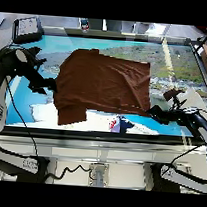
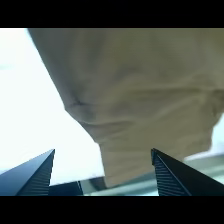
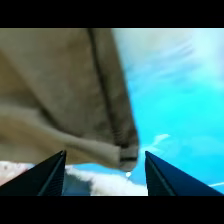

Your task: Fold the shirts.

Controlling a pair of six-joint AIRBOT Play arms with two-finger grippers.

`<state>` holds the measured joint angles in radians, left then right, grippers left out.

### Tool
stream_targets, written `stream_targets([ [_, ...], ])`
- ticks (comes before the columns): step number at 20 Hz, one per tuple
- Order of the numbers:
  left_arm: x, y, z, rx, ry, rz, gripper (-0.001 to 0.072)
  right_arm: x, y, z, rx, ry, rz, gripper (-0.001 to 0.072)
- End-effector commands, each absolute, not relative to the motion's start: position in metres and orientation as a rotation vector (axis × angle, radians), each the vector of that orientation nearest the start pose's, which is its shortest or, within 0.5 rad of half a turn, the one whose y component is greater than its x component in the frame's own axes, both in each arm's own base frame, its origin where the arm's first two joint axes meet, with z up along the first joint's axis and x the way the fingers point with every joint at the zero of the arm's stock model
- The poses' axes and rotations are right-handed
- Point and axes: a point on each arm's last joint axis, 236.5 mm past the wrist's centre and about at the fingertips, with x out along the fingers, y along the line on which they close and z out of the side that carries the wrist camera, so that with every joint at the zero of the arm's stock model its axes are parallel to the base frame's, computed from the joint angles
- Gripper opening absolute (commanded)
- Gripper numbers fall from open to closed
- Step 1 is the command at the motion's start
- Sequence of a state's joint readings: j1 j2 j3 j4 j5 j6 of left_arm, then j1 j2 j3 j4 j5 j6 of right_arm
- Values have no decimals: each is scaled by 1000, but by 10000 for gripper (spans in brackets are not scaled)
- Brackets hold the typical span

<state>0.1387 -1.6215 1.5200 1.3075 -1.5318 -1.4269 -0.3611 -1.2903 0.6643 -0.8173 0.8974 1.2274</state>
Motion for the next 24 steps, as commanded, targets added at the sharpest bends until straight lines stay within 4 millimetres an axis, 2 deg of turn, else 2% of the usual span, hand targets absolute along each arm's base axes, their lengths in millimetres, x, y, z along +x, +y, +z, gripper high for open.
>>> stream_targets([
  [1,407,15,-10,-236,1535,-131,679,358,-5,-71,781,1153,54,565],
  [3,407,23,-14,-261,1539,-109,679,366,-8,-65,762,1126,59,564],
  [5,406,26,-18,-276,1548,-97,679,364,-6,-67,770,1139,64,564],
  [7,406,26,-24,-281,1565,-98,679,357,-2,-73,770,1179,81,565],
  [12,397,23,-49,-303,1653,-103,679,340,-13,-89,729,1266,18,564],
  [15,401,22,-58,-315,1655,-105,679,329,1,-106,797,1351,46,565],
  [19,402,8,-71,-381,1680,-146,679,339,20,-117,948,1350,79,565],
  [24,407,-22,-89,-532,1708,-228,679,344,27,-117,1002,1341,99,564],
])
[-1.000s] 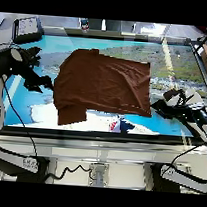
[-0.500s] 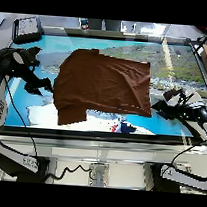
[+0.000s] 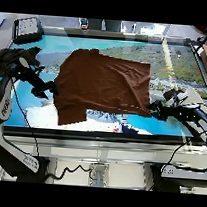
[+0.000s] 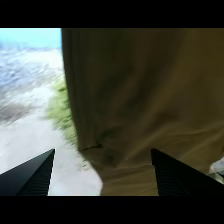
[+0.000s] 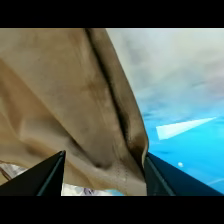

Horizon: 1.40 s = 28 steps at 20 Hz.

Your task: Fold the shirts.

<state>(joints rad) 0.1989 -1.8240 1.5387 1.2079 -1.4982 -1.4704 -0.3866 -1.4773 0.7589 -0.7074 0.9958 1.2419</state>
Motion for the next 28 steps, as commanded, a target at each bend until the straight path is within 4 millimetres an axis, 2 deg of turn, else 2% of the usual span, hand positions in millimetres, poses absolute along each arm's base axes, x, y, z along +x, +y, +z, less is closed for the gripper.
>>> stream_targets([
  [1,407,-26,-92,-558,1716,-232,678,343,28,-117,1003,1345,103,564],
  [2,406,-29,-96,-580,1728,-230,679,342,29,-117,1005,1349,106,558],
  [5,404,-29,-107,-599,1755,-216,674,342,29,-116,1006,1353,110,300],
  [8,406,-29,-109,-599,1746,-210,654,343,28,-117,1004,1348,106,291],
  [11,406,-29,-109,-599,1746,-211,418,342,29,-116,1005,1350,108,237],
  [12,406,-29,-109,-599,1747,-212,334,342,29,-116,1004,1349,109,123],
  [13,406,-29,-109,-599,1747,-212,211,342,29,-116,999,1348,113,29],
  [14,406,-29,-109,-599,1746,-212,8,343,29,-116,983,1343,128,30],
  [17,406,-37,-104,-616,1744,-259,17,348,31,-112,973,1314,162,29],
  [19,408,-59,-85,-665,1710,-408,16,362,36,-98,994,1237,215,28],
  [21,416,-85,-51,-725,1622,-578,15,380,40,-71,978,1146,289,27],
  [25,431,-111,36,-736,1369,-770,15,396,43,8,830,1011,434,26],
  [28,423,-117,111,-620,1182,-826,14,394,38,73,642,884,457,25],
])
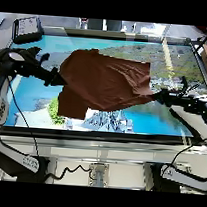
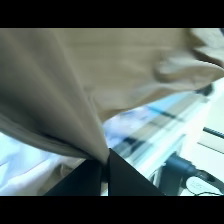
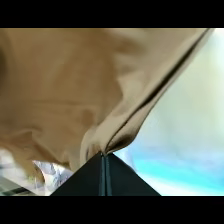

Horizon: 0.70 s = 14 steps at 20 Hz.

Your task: Fold the shirts.

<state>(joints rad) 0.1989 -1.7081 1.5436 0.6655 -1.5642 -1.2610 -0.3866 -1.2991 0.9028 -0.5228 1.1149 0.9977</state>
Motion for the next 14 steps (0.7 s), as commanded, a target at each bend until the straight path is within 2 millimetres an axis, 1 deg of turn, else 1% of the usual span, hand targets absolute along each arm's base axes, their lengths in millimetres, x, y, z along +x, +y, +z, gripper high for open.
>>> stream_targets([
  [1,414,-119,139,-561,1114,-840,14,388,36,97,565,835,453,25],
  [2,403,-120,165,-506,1054,-847,14,380,36,119,494,791,451,25],
  [4,373,-123,219,-370,919,-849,14,351,38,162,343,707,431,25],
  [6,338,-118,264,-216,790,-777,14,317,39,198,226,626,376,25],
  [7,320,-114,287,-138,712,-720,14,300,43,219,167,562,360,24],
  [8,302,-109,309,-74,626,-662,14,280,50,244,112,478,352,23],
  [9,283,-105,337,-16,516,-603,14,262,58,270,68,396,344,23],
  [10,267,-102,370,21,377,-543,13,243,63,298,45,313,324,23],
  [12,235,-94,429,74,128,-436,10,214,69,344,-8,199,284,22],
  [13,223,-88,447,93,62,-390,10,204,71,365,-38,153,272,22],
  [14,216,-82,458,117,32,-354,10,199,70,387,-67,103,256,22],
])
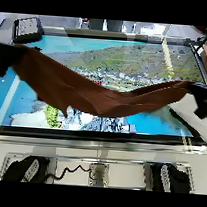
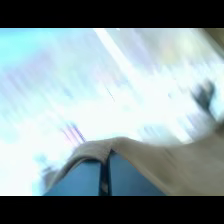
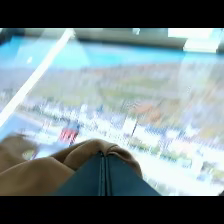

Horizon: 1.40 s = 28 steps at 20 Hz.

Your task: Fold the shirts.

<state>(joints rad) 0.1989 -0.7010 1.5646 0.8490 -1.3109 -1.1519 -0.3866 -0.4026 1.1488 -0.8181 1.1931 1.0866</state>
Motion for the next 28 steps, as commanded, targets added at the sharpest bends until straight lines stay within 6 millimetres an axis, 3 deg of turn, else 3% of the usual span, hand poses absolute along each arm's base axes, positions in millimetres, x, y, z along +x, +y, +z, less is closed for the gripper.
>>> stream_targets([
  [1,217,-75,462,124,25,-319,10,200,66,402,-89,78,233,22],
  [3,240,-58,450,89,92,-262,9,220,51,406,-99,119,208,23],
  [4,259,-54,429,52,181,-267,10,238,48,393,-69,180,231,23],
  [9,365,-69,304,-117,615,-442,11,334,45,293,165,513,441,23],
  [12,430,-91,211,-204,839,-496,10,385,43,217,298,719,503,22],
  [14,471,-104,160,-274,905,-467,10,420,52,171,344,798,517,22],
  [16,506,-104,121,-327,934,-404,10,450,61,134,361,834,504,22],
  [19,536,-85,78,-296,991,-313,10,484,68,92,366,856,472,23],
  [21,552,-65,70,-236,988,-244,10,501,64,78,361,861,454,22],
  [23,565,-53,82,-189,945,-210,10,516,58,80,351,837,437,22],
  [26,580,-49,133,-158,827,-205,10,525,51,114,276,782,433,22],
  [28,583,-50,182,-140,736,-217,10,523,52,149,201,753,464,22],
])
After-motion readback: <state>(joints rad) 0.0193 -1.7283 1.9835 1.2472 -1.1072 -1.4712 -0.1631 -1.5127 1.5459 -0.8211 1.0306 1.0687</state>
